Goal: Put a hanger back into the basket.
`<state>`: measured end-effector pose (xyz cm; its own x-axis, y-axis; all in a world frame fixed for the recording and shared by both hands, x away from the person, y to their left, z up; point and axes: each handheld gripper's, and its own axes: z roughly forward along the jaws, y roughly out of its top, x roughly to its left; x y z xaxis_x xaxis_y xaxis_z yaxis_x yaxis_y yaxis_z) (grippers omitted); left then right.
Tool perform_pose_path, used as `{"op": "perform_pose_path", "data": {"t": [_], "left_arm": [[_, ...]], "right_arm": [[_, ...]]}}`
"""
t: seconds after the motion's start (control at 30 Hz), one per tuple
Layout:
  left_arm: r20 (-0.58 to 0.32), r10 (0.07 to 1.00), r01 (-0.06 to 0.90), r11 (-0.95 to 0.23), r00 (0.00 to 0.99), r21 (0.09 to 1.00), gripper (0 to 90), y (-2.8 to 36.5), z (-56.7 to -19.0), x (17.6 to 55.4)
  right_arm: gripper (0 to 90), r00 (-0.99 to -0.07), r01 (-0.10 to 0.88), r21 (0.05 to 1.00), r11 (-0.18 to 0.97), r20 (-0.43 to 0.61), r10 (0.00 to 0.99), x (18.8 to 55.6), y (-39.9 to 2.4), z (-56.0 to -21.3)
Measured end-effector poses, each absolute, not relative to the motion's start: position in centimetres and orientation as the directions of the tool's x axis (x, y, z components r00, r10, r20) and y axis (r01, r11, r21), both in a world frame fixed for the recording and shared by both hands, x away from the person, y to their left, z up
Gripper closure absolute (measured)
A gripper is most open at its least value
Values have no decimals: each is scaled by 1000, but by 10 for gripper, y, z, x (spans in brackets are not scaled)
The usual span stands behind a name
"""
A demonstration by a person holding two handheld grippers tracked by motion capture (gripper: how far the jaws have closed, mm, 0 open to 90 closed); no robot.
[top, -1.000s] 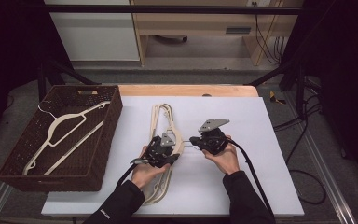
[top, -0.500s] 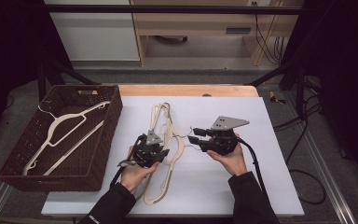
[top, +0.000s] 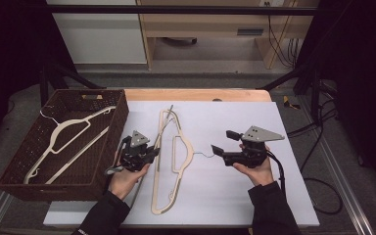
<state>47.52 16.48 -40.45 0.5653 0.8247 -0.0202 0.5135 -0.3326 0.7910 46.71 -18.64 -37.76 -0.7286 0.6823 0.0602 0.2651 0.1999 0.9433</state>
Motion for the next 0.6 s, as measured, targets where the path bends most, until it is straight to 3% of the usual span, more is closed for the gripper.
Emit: {"op": "perform_pose_path", "data": {"t": [0.2, 0.6], "left_arm": [[-25, 848, 525, -304, 530, 795, 824, 177, -401, 475], [-50, 887, 537, -232, 458, 811, 859, 203, -395, 474]], "right_arm": [[130, -693, 279, 943, 180, 68, 718, 463, -195, -381], [100, -650, 307, 937, 167, 78, 756, 455, -213, -390]]}}
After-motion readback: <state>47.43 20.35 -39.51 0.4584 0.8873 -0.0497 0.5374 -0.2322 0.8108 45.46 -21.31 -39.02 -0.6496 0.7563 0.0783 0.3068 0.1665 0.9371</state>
